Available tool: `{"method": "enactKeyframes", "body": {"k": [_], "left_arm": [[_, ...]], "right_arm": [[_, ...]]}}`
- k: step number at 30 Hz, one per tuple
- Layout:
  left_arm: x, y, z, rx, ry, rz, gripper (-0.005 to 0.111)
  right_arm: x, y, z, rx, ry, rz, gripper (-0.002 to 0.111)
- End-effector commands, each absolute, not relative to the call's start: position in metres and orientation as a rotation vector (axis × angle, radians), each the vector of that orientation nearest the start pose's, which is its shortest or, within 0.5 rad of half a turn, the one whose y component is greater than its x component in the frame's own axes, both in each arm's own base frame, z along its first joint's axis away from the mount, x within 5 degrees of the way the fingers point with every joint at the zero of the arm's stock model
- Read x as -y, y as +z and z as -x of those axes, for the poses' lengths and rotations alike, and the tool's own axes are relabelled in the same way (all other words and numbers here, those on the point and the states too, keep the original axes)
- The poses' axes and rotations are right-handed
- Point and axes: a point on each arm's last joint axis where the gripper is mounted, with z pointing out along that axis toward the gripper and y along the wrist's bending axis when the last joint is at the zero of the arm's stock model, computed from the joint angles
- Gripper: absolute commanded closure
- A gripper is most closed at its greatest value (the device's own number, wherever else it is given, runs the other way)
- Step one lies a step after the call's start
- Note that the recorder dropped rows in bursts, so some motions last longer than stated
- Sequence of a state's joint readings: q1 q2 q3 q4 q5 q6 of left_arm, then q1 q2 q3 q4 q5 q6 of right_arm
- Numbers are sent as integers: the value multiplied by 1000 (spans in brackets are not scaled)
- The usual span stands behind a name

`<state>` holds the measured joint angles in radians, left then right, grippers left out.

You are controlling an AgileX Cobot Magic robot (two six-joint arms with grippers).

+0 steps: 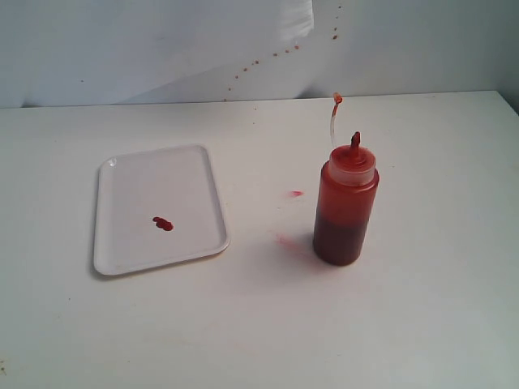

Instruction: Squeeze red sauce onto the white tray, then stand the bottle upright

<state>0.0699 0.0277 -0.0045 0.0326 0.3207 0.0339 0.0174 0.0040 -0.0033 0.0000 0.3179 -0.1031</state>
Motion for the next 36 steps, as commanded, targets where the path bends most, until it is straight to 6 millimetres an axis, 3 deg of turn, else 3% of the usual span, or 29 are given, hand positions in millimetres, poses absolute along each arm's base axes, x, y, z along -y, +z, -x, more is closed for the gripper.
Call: {"method": "enactKeyframes", "body": {"k": [1,4,11,36], "left_arm": [[-5,183,-56,-1826,98,20,107],[-5,183,-56,-1826,100,18,107],[-5,183,-56,-1826,100,18,107],[-5,183,-56,-1826,98,21,107]], "right_arm": [[-1,210,-56,-1516,-54,69,107],[-1,213,-56,-1489,-55,68,107],[-1,182,-53,-1825,-62,101,107],[-1,182,-53,-1830,-61,101,107]]}}
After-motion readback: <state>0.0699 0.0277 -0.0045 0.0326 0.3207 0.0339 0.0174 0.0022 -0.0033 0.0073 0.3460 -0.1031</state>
